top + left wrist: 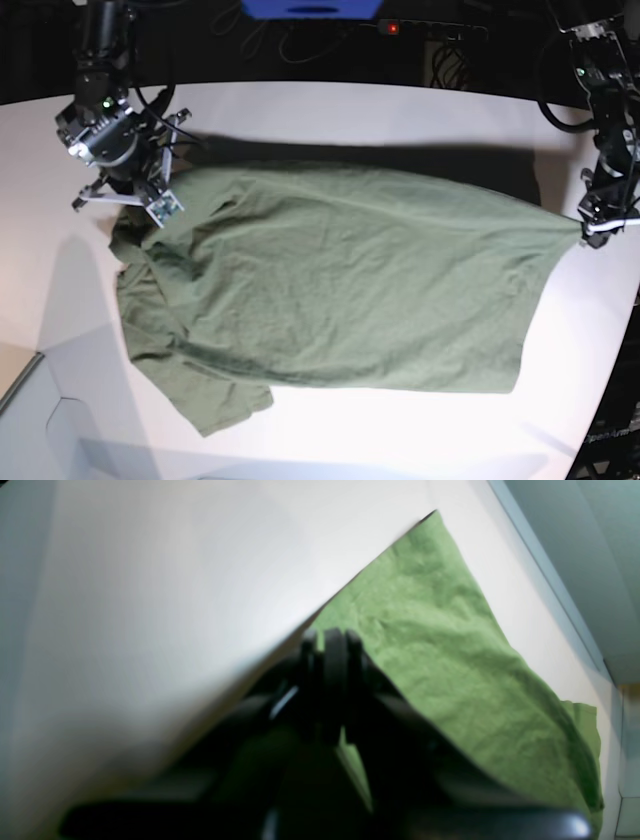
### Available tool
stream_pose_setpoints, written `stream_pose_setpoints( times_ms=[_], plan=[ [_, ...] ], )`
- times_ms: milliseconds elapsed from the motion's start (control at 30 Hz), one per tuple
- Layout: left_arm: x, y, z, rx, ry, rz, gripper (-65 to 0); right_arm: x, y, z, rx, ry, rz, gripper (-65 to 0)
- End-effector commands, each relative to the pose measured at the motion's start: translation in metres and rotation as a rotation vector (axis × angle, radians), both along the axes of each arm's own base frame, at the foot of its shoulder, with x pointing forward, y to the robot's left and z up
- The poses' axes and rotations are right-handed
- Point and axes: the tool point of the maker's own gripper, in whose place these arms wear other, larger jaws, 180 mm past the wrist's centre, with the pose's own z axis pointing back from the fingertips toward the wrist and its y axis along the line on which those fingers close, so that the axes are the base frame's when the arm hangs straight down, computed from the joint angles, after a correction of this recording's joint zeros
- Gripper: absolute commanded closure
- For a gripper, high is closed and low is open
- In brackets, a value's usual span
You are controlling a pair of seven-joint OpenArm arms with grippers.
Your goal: Layout the t-shirt on the table in an organized manner, then fold the t-shirt properly
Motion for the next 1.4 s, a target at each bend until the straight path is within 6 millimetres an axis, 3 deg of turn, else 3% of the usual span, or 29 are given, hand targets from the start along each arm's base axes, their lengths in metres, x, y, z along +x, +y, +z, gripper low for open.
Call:
stream_pose_setpoints(
  times_ms=[0,200,300,533,700,900,1067,1167,1367],
  plan=[
    [0.005,0.008,0.015,0.022,-0.038,0.012,-0.1,0.011,0.002,0.012,0.004,-0.051,0.011,0.0],
    [0.005,0.008,0.015,0.022,-0.038,0.012,-0.1,0.036,0.018,0.017,-0.096,-0.006,0.107,0.0],
    [0.005,0.007,0.015,0.023,-0.039,0.012,-0.1,0.041,0.052,-0.002,-0.141,0.061,0.259,0.0],
    [0.005,0.008,0.015,0.022,-0.040,0.012,-0.1,0.012,0.126,-0.023,-0.139,0.116,0.523,0.0],
    [0.005,0.008,0.015,0.022,-0.040,0.012,-0.1,0.001,0.147,-0.025,-0.090,0.127,0.543,0.0],
    [0.004,0.008,0.014,0.022,-0.036,0.012,-0.1,0.011,0.146,-0.019,-0.096,0.103,0.536,-2.2],
    [0.004,0.008,0.014,0.022,-0.036,0.012,-0.1,0.010,0.138,-0.020,-0.117,0.110,0.533,-20.6],
    [0.004,0.008,0.014,0.022,-0.036,0.012,-0.1,0.018,0.128,-0.008,-0.127,0.072,0.506,-31.0],
    [0.005,0.008,0.015,0.022,-0.038,0.012,-0.1,0.061,0.058,0.033,-0.093,-0.053,0.207,-32.0]
  ],
)
